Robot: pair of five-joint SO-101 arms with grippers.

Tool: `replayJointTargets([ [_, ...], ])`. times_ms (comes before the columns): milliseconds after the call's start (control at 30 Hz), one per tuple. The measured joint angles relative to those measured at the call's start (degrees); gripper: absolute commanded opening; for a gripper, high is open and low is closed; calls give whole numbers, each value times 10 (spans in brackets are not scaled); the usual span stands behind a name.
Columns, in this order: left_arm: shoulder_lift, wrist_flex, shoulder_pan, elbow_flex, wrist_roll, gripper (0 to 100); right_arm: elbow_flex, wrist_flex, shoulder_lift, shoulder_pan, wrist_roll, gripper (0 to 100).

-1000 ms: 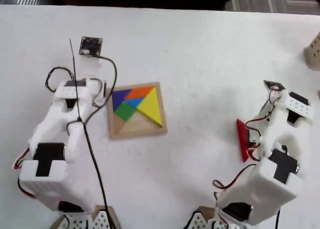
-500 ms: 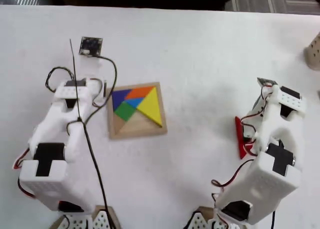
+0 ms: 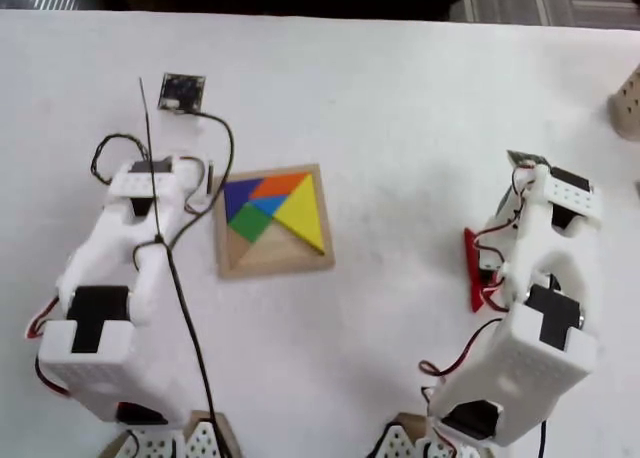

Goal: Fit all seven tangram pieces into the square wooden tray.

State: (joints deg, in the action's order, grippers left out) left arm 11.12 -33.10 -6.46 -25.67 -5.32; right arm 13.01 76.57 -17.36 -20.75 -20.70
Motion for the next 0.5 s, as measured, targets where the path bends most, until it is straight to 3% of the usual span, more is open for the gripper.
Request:
replayJointTargets([
  [500,0,0,0,0,0,24,0,0,2,25,2,398],
])
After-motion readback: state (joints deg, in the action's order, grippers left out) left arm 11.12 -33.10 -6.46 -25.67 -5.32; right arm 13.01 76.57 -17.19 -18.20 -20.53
